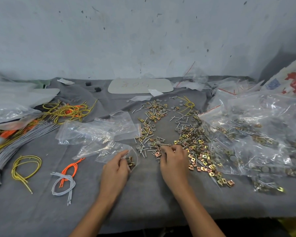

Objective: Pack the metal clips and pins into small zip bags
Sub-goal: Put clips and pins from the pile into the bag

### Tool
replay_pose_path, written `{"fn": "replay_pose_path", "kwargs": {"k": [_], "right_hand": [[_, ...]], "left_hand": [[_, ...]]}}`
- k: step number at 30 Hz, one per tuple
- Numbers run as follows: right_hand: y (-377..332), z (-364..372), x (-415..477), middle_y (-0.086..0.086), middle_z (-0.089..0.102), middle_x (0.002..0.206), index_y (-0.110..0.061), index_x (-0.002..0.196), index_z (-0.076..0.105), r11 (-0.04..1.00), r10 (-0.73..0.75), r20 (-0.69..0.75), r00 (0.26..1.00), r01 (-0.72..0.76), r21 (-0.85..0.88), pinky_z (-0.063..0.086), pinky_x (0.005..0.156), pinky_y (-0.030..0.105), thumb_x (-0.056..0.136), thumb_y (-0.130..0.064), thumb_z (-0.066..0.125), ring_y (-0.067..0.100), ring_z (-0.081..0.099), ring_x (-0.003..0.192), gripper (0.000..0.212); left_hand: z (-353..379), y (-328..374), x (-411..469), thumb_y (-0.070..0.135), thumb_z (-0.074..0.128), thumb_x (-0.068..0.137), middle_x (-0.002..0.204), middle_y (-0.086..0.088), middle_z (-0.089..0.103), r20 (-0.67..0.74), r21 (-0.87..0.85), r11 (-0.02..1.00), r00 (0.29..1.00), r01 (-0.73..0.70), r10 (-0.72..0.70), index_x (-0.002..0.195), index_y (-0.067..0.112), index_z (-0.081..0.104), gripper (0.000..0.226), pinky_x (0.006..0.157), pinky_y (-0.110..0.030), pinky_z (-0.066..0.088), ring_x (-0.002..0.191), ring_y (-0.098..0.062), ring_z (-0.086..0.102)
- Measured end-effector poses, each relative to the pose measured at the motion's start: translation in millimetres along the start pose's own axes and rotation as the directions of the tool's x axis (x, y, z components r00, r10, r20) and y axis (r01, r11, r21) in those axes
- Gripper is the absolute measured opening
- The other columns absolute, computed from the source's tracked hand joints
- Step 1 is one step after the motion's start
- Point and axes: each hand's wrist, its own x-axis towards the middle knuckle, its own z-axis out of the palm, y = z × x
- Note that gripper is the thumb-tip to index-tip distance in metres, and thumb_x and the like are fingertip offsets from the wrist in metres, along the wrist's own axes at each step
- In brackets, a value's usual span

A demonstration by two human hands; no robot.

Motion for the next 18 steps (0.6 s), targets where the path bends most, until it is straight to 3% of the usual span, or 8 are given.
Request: {"fn": "replay_pose_path", "kwargs": {"k": [5,8,10,14,18], "right_hand": [[2,-1,-1,-0.002,0.056,0.107,-0.026,0.106,0.068,1.0,0.011,0.008,1.0,-0.012,0.028,0.036,0.077,0.025,0.099,-0.023,0.057,0.015,0.041,0.098,0.014],[-8,-3,-4,-0.007,0.055,0.101,-0.026,0.106,0.065,0.976,-0.019,-0.044,0.999,0.028,0.216,0.034,0.074,0.015,0.101,-0.023,0.055,0.013,0.046,0.096,0.012],[-25,-1,-9,-0.013,0.055,0.101,-0.029,0.105,0.061,0.943,-0.1,-0.003,0.995,0.096,0.319,0.037,0.079,0.012,0.103,-0.027,0.051,0.007,0.047,0.096,0.011],[-52,16,-21,-0.01,0.061,0.1,-0.023,0.104,0.06,0.894,-0.214,0.094,0.972,0.156,0.42,0.044,0.084,0.027,0.102,-0.027,0.049,0.009,0.051,0.094,0.012],[-47,19,-23,-0.009,0.062,0.1,-0.024,0.103,0.059,0.904,-0.235,0.097,0.967,0.181,0.387,0.045,0.082,0.033,0.102,-0.028,0.05,0.013,0.052,0.094,0.01]], "left_hand": [[-1,1,-2,0.024,0.045,0.092,0.064,0.004,0.066,0.015,-0.024,1.0,1.0,-0.004,0.004,0.12,0.037,0.068,0.038,0.064,-0.03,0.052,0.057,-0.009,0.058],[0,0,-1,0.032,0.042,0.087,0.064,0.005,0.066,0.019,-0.037,0.999,1.0,0.01,-0.01,0.12,0.036,0.068,0.042,0.066,-0.033,0.052,0.058,-0.009,0.058],[1,-2,1,0.032,0.041,0.086,0.064,0.005,0.067,0.017,-0.04,0.999,1.0,0.011,-0.01,0.119,0.036,0.067,0.042,0.066,-0.031,0.052,0.058,-0.009,0.059],[1,-7,3,0.033,0.042,0.086,0.064,0.002,0.066,0.022,-0.043,0.999,1.0,0.023,-0.023,0.123,0.031,0.066,0.045,0.072,-0.043,0.057,0.061,-0.016,0.062],[1,-8,3,0.038,0.041,0.085,0.064,0.001,0.066,0.034,-0.053,0.998,0.999,0.019,-0.017,0.119,0.039,0.066,0.042,0.074,-0.046,0.056,0.062,-0.017,0.062]]}}
